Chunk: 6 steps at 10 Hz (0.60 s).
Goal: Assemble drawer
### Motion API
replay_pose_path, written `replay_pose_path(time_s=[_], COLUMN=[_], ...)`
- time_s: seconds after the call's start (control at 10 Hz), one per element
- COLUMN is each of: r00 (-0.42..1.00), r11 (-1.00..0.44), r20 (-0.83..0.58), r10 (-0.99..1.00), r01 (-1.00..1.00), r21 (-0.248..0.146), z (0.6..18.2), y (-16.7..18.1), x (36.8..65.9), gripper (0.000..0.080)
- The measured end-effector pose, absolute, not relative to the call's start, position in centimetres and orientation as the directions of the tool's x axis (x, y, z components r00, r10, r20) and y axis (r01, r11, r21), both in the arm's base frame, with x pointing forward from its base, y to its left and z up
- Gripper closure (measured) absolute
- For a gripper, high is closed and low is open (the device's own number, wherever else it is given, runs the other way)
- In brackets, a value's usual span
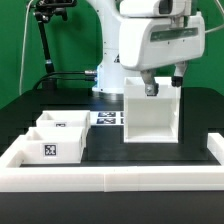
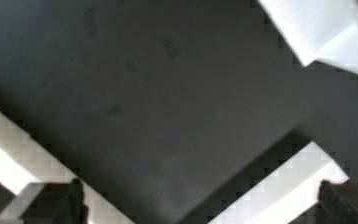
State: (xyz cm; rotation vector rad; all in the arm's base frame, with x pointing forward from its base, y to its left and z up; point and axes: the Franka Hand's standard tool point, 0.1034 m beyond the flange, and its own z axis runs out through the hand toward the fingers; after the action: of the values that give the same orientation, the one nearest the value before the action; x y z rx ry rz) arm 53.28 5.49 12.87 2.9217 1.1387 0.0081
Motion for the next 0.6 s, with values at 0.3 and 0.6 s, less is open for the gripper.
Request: replay_pose_path(time_s=[0.3,0.6], r00=[0.854,0.850], r11=[-0.854,-0.850], r20=[-0.009,-0.009], r10=[0.521,0.527], r01=[0.521,0.527], r21=[0.009,0.007], z=[13.5,13.4], y=[6.6,6.6], x=[49.9,50.0], gripper=[0.0150,0.0150])
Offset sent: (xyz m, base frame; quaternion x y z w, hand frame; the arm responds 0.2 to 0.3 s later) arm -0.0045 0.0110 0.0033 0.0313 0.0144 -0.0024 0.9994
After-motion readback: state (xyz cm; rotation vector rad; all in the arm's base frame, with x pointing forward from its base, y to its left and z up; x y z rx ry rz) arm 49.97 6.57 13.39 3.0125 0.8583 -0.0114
